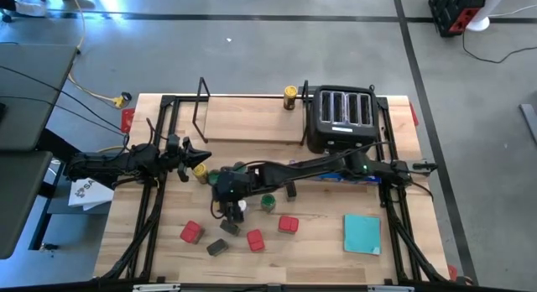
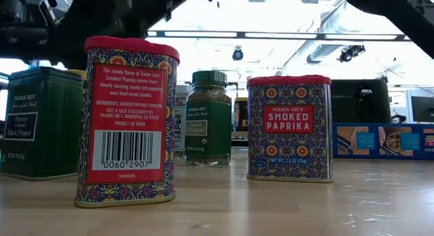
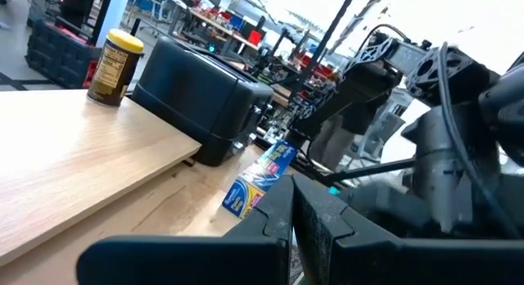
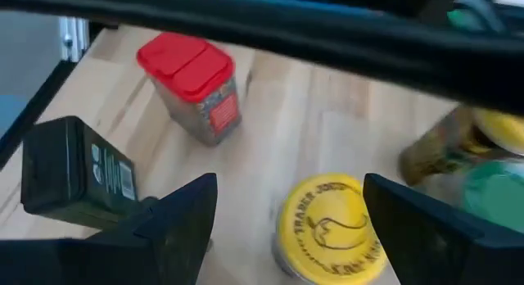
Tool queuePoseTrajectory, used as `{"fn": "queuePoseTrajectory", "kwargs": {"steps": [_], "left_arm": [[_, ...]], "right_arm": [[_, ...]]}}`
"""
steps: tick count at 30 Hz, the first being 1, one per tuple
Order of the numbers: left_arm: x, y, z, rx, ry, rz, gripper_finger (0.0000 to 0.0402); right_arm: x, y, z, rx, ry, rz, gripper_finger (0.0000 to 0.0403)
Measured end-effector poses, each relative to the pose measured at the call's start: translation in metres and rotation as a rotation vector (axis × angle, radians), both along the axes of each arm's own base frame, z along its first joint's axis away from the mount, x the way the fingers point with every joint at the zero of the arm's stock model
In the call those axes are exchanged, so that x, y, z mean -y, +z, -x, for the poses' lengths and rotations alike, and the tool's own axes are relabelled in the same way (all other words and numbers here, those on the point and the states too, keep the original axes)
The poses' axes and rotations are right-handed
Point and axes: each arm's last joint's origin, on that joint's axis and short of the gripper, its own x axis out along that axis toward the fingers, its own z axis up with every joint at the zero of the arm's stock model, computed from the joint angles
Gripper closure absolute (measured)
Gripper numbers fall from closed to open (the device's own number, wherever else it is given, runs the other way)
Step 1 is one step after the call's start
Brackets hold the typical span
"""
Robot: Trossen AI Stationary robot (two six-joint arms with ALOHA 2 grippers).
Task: Shelf spices
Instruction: Put the bottom yellow seasoning bottle on the shelf aligned with the other yellow seasoning bottle
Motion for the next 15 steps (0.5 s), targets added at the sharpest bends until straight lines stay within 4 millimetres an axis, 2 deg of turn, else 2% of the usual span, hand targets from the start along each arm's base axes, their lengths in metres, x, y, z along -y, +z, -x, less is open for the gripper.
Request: {"fn": "queuePoseTrajectory", "kwargs": {"steps": [6, 15], "left_arm": [[0.0001, -0.0002, -0.0002, -0.003, -0.002, 0.000, 0.0398], [0.0001, -0.0004, -0.0003, -0.006, -0.002, 0.000, 0.0398]], "right_arm": [[0.0034, -0.0098, -0.0057, 0.013, -0.015, -0.015, 0.0100], [-0.0006, -0.0065, -0.0044, 0.005, -0.019, -0.005, 0.0100]]}}
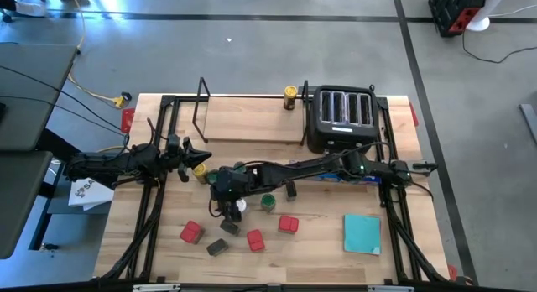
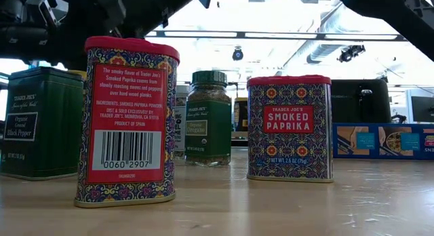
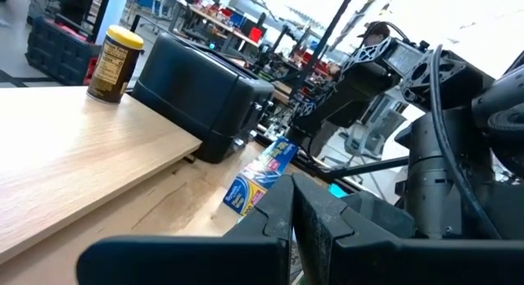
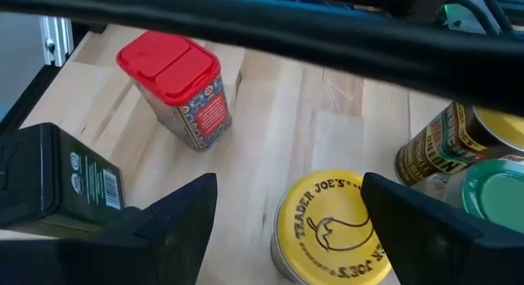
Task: Shelf spices
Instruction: Put the bottom yellow seasoning bottle on the shelf aligned with the other yellow seasoning bottle
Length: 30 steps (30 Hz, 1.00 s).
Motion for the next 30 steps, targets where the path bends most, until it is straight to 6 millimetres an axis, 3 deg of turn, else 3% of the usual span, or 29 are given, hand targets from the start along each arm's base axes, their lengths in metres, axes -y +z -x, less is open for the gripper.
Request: {"fn": "queuePoseTrajectory", "kwargs": {"steps": [19, 30], "left_arm": [[0.000, 0.000, 0.000, -0.003, -0.007, 0.000, 0.0398], [0.000, 0.000, 0.000, -0.003, -0.007, 0.000, 0.0398]], "right_arm": [[-0.004, 0.002, -0.001, 0.033, -0.012, 0.025, 0.0100], [0.007, 0.003, -0.003, 0.034, -0.065, 0.040, 0.0100]]}}
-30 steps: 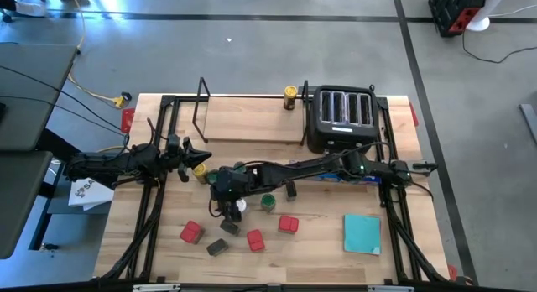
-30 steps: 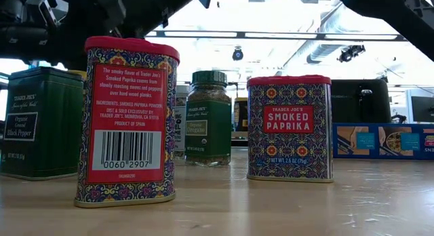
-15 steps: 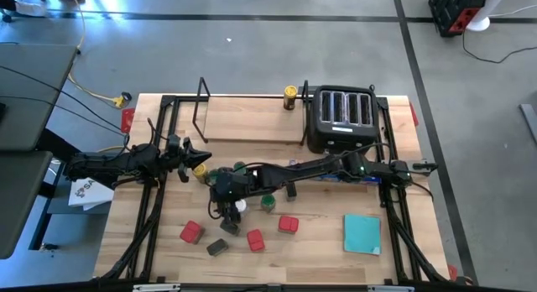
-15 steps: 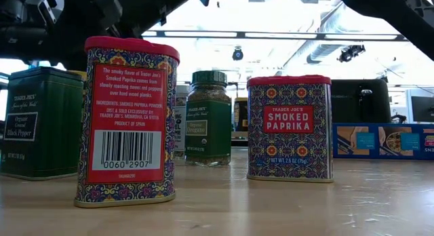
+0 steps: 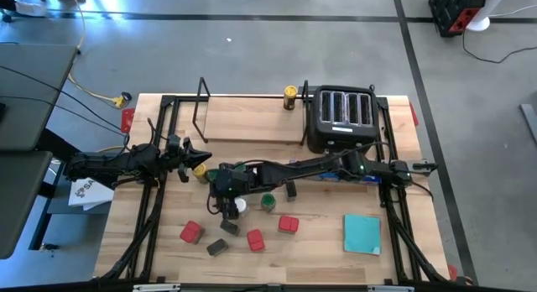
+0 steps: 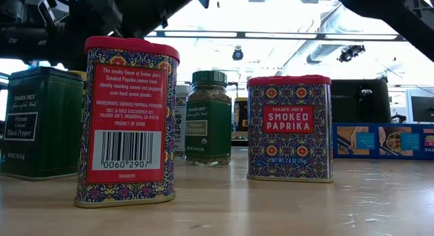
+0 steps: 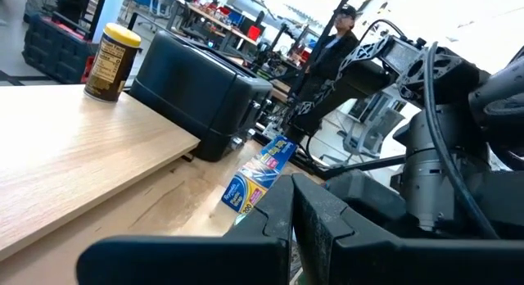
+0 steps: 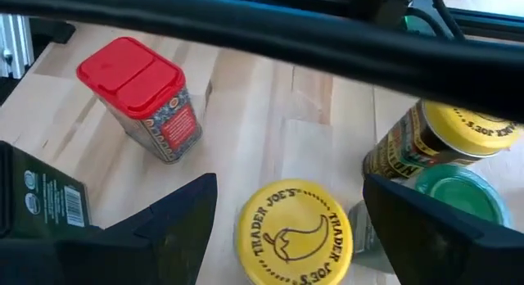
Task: Shelf spices
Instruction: Put the bottom yellow seasoning bottle on the shelf aligned with the other yellow seasoning bottle
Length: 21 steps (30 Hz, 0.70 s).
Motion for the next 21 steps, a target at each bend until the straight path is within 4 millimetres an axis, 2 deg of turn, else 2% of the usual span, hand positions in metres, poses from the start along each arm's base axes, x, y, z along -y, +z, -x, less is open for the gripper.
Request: {"fn": "queuePoseTrajectory", "kwargs": {"steps": [8, 21], "left_arm": [[0.000, 0.000, 0.000, 0.000, 0.000, 0.000, 0.0398], [0.000, 0.000, 0.000, 0.001, 0.000, 0.000, 0.0398]], "right_arm": [[0.000, -0.011, -0.002, -0.031, 0.023, -0.050, 0.0100], [0.005, -0.016, 0.000, -0.085, -0.027, -0.076, 0.0105]]}}
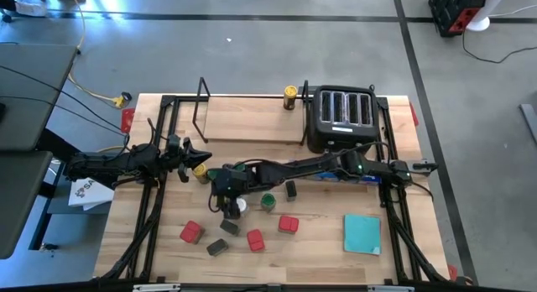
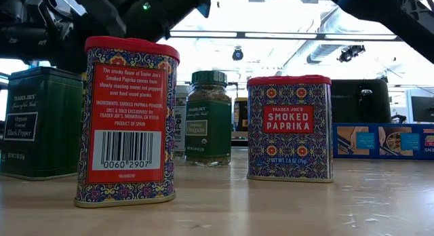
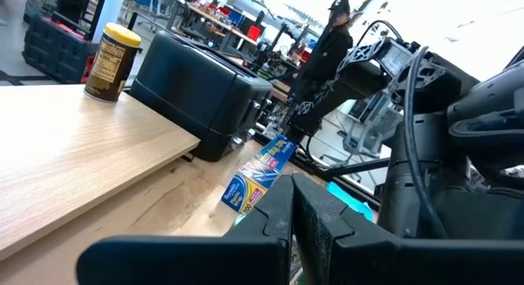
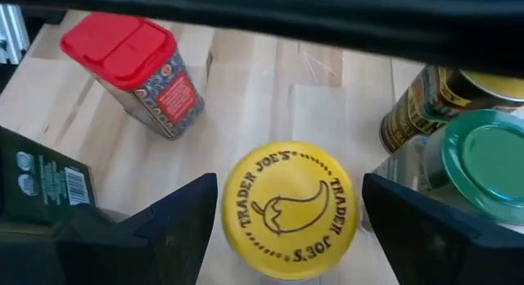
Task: Shelf spices
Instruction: Put the bottom yellow seasoning bottle on the shelf aligned with the other yellow seasoning bottle
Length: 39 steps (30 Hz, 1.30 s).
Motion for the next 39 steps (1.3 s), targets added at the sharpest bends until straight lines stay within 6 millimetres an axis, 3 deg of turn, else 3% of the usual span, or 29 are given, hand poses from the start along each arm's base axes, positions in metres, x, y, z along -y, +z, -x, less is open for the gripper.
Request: {"fn": "queuePoseTrajectory", "kwargs": {"steps": [11, 20, 28, 34, 39], "left_arm": [[0.000, 0.000, 0.000, 0.000, 0.000, 0.001, 0.0398], [0.000, 0.000, 0.000, 0.001, 0.000, 0.002, 0.0398], [0.000, 0.000, 0.000, 0.000, 0.000, 0.003, 0.0398], [0.000, 0.000, 0.000, 0.004, -0.001, 0.018, 0.0398], [0.000, 0.000, 0.000, 0.004, -0.002, 0.020, 0.0398]], "right_arm": [[-0.001, -0.006, -0.001, -0.010, 0.021, -0.019, 0.0182], [-0.001, 0.002, -0.003, 0.021, 0.060, 0.014, 0.0187], [0.006, 0.061, 0.011, 0.113, 0.110, 0.021, 0.0187], [0.009, 0.120, 0.037, 0.193, 0.164, 0.081, 0.0187], [0.016, 0.153, 0.062, 0.177, 0.140, 0.168, 0.0187]]}}
